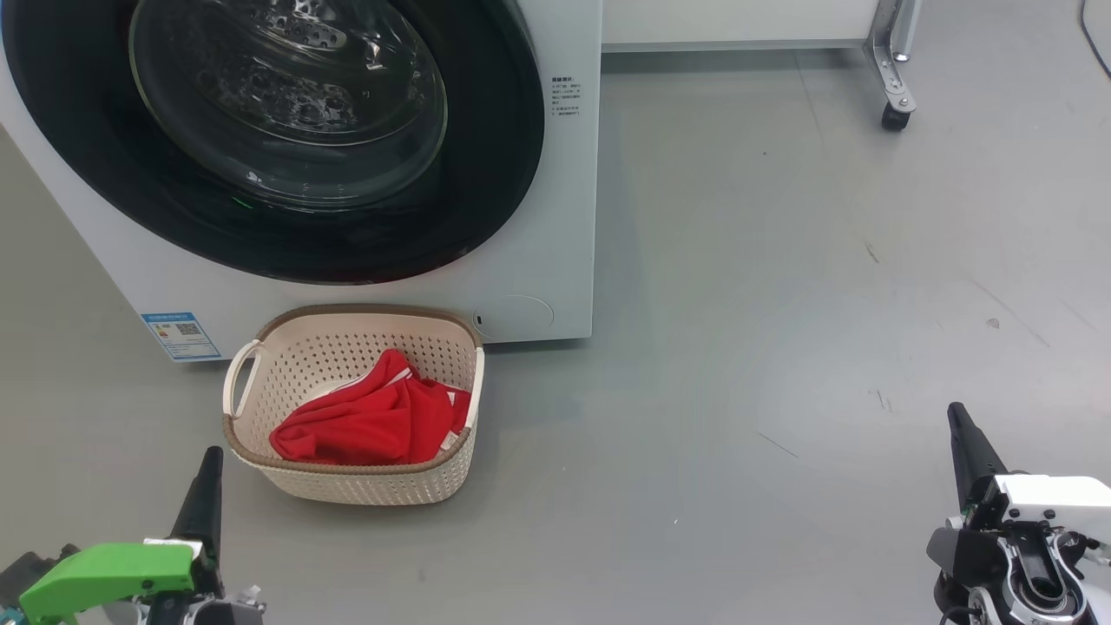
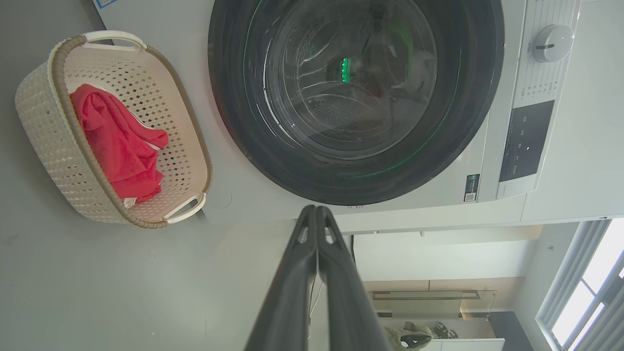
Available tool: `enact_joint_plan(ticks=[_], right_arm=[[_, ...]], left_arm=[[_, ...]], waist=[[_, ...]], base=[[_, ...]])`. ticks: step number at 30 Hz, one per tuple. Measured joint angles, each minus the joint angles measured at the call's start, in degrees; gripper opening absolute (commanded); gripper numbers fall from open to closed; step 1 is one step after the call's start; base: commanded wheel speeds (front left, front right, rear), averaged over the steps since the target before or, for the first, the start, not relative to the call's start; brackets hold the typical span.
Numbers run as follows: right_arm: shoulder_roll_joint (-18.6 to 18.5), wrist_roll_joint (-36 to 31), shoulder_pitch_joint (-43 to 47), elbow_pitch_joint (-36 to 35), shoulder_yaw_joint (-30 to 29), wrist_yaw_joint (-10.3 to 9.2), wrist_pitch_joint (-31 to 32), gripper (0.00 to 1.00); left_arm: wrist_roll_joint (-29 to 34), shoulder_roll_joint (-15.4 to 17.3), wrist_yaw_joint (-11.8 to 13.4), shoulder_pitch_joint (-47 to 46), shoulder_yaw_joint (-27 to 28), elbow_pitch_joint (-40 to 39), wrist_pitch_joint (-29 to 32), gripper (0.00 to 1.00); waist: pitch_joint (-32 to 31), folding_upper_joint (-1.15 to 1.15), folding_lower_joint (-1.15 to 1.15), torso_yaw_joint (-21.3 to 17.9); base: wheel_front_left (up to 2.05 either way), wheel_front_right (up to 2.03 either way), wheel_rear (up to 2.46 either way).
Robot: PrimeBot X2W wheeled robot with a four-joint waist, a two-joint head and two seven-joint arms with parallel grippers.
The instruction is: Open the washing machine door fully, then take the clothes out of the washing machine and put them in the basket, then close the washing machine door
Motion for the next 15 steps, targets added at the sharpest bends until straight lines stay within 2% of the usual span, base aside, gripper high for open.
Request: enact_joint_plan(ticks=[15], right_arm=[[0.0, 0.0, 0.0, 0.2, 0.0, 0.01, 0.0, 0.00]], left_arm=[[0.0, 0.0, 0.0, 0.0, 0.1, 0.0, 0.0, 0.00]], waist=[[0.0, 0.00, 0.00, 0.0]], base=[[0.00, 0.00, 0.00]])
